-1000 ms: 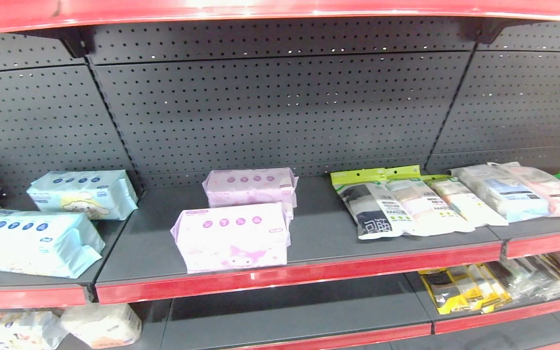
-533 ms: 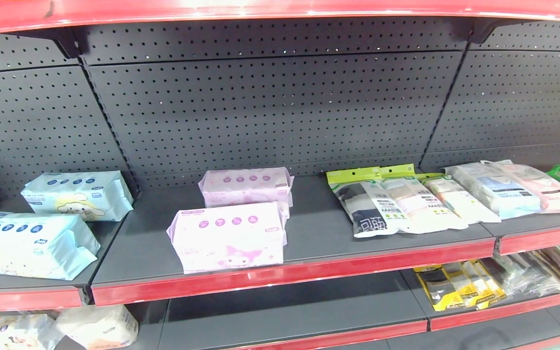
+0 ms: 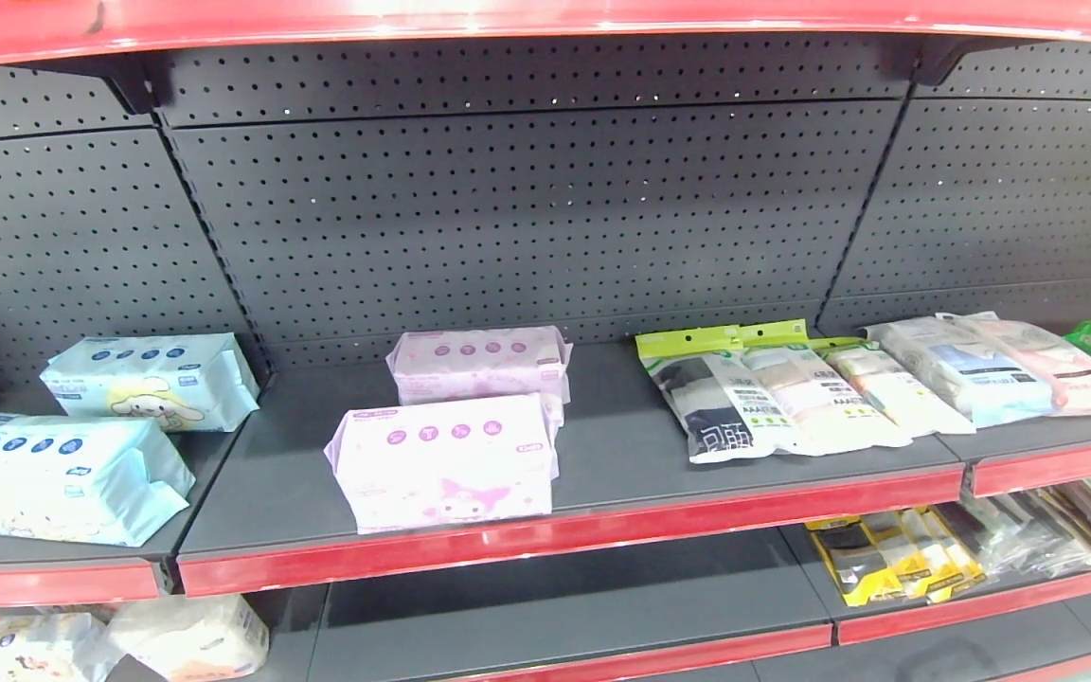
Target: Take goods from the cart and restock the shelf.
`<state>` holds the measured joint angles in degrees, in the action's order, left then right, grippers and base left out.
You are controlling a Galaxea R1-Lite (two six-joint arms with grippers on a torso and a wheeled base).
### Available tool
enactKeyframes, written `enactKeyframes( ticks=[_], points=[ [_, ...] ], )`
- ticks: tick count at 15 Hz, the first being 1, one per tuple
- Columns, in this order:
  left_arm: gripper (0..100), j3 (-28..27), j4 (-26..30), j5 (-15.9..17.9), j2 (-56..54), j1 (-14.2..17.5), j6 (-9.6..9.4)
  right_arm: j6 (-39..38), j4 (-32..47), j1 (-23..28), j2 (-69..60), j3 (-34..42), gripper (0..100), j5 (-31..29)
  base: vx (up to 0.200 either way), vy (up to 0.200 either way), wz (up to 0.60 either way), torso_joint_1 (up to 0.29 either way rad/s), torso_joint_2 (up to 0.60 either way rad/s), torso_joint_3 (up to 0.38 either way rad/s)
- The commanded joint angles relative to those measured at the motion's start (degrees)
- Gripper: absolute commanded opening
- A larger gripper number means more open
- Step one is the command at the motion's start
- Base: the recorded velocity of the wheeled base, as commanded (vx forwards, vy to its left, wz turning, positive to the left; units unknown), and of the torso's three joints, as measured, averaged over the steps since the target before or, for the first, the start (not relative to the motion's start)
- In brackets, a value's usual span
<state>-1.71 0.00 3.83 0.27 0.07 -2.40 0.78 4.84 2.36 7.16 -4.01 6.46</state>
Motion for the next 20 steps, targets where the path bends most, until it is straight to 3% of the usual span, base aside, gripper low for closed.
enactKeyframes(
  ticks=[1,2,5,9,11,17,20],
  points=[
    [100,-14.6,0.4,2.7,16.0,0.0,2.58,-0.3,0.0,-4.8,-2.7,0.5,100,-2.5,0.000,0.000,0.00,0.000,0.00,0.000],
    [100,-20.0,-1.2,3.2,22.3,-0.1,5.48,0.5,0.0,-4.0,-3.6,0.5,100,-5.1,0.000,0.000,0.00,0.000,0.00,0.000],
    [100,-18.9,-3.3,3.1,27.3,-0.1,3.81,0.3,-0.1,-2.2,-7.0,0.6,100,-8.7,0.000,0.000,0.00,0.000,0.00,0.000],
    [100,-18.2,-3.7,4.9,30.4,-0.2,3.63,-0.2,-0.4,-1.9,-4.7,0.6,100,-8.8,0.000,0.000,0.00,0.000,0.00,0.000],
    [100,-18.2,-6.2,6.1,32.9,-0.2,1.96,0.5,-0.4,-2.4,-7.2,0.7,100,-9.9,0.000,0.000,0.00,0.000,0.00,0.000],
    [100,-17.6,-7.4,7.1,33.7,-0.2,1.79,-2.8,-3.7,-2.4,-7.2,3.6,100,-9.5,0.000,0.000,0.00,0.000,0.00,0.000],
    [100,-16.8,-7.4,7.2,33.5,-0.2,1.70,-0.4,-4.8,-2.1,-6.3,3.9,100,-7.1,0.000,0.000,0.00,0.000,0.00,0.000]
  ],
)
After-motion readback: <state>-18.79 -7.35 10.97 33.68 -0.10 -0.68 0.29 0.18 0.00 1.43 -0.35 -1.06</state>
